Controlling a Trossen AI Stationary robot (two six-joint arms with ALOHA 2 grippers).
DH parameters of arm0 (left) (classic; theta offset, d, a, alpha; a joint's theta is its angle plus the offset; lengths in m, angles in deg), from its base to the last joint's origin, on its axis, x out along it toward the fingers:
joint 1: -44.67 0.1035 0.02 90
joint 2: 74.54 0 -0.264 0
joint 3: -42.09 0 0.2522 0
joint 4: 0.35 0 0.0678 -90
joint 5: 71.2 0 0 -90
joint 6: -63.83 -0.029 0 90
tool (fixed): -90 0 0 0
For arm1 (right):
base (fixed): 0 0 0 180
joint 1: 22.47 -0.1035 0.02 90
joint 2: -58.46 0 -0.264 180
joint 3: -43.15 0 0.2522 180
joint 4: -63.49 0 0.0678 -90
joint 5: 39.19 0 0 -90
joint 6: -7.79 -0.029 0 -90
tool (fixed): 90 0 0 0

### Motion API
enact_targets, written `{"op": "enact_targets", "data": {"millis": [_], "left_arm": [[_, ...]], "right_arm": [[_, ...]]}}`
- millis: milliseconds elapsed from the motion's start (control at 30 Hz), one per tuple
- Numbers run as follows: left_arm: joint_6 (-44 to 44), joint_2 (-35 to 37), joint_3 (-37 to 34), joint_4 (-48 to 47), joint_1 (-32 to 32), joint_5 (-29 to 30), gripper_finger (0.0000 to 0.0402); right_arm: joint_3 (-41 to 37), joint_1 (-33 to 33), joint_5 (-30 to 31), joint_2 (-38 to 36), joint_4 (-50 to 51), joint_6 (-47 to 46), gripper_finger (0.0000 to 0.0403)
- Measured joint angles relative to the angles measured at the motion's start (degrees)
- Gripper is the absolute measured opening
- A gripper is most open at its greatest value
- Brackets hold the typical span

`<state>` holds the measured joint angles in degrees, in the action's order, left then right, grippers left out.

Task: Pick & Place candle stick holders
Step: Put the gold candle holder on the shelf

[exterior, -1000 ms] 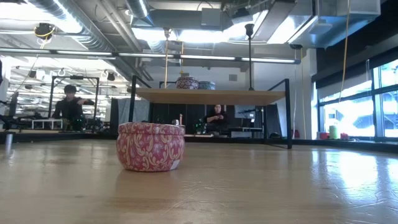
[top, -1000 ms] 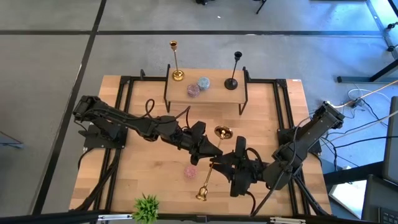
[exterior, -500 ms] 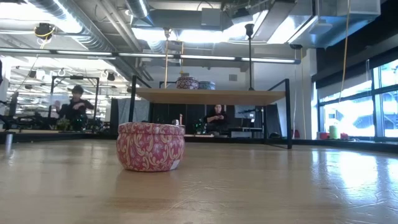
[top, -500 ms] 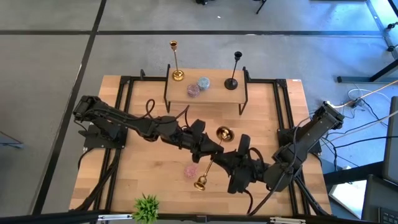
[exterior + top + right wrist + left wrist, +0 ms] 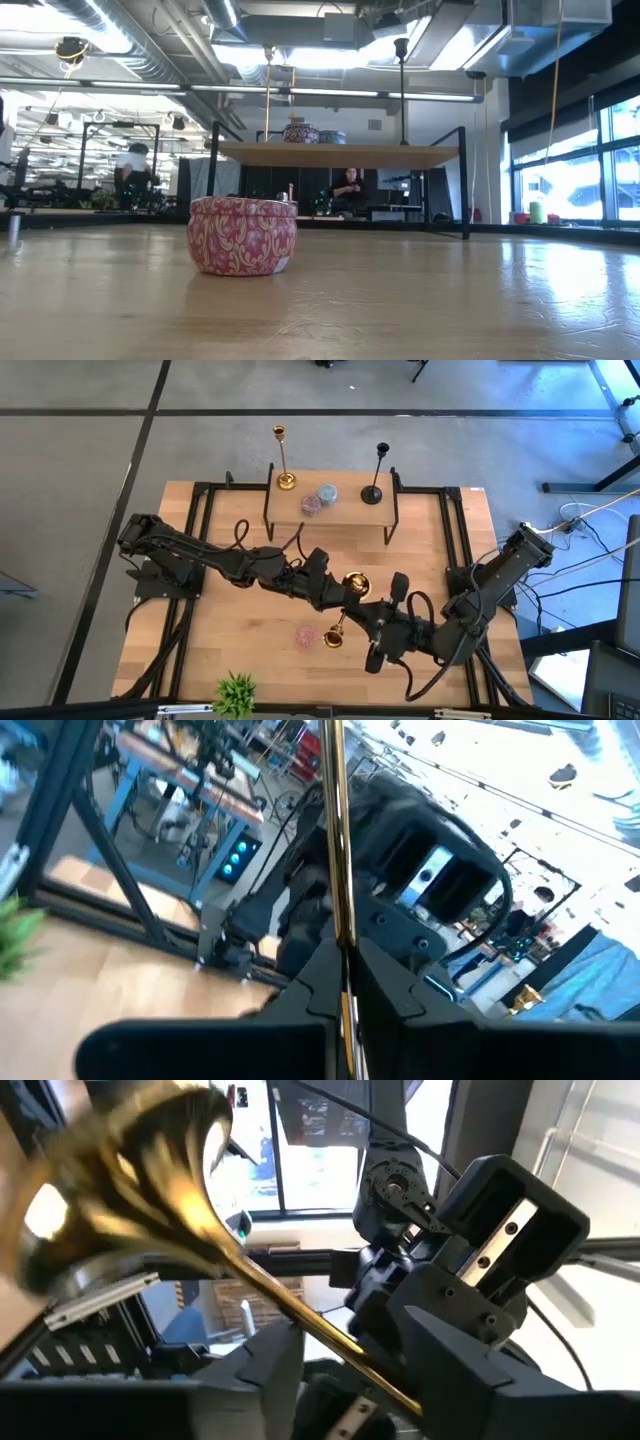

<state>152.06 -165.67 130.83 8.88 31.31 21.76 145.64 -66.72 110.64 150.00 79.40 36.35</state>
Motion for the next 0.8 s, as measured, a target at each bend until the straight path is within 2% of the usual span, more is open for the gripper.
{"op": "enact_targets", "data": {"millis": [267,567,667,800], "left_arm": [[-4.93,0.0,0.0,3.77,0.1,0.31,0.0233],[-14.04,0.0,0.0,13.47,-0.96,1.64,0.0244],[-19.4,0.0,0.0,17.01,-1.53,-0.15,0.0244],[-33.7,0.35,0.35,25.55,-2.67,-0.24,0.0242]], "right_arm": [[0.04,-1.24,-0.07,-1.97,-3.89,-6.05,0.0013],[0.17,-2.37,-0.42,-6.89,-3.6,-15.08,0.0013],[0.17,-2.45,-0.03,-8.31,-2.86,-18.9,0.0011],[-0.17,-2.53,-2.1,-8.63,-0.38,-25.13,0.001]]}}
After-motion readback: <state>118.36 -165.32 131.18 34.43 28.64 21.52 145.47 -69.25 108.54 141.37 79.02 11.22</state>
